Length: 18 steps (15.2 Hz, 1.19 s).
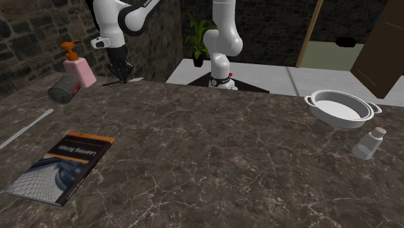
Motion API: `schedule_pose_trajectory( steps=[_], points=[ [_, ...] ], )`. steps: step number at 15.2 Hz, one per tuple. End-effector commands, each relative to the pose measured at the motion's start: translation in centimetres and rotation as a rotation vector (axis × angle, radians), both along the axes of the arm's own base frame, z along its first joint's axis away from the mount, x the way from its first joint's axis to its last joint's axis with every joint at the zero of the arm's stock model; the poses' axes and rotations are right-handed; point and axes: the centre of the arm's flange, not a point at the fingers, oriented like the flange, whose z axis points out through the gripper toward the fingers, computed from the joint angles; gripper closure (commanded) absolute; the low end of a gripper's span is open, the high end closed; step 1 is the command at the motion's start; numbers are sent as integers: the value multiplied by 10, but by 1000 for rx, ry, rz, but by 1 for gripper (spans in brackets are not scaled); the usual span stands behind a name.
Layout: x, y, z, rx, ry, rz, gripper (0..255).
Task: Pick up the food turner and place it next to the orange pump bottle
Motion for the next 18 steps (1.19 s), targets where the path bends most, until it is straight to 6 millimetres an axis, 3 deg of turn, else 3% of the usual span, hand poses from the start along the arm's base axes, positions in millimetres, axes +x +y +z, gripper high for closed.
schedule_pose_trajectory(
  steps=[1, 5, 13, 14, 18],
  points=[
    [0, 0, -9, 0, 0, 0, 255],
    [0, 0, -31, 0, 0, 0, 255],
    [0, 0, -32, 0, 0, 0, 255],
    [0, 0, -32, 0, 0, 0, 0],
    [0, 0, -32, 0, 0, 0, 0]
  ],
)
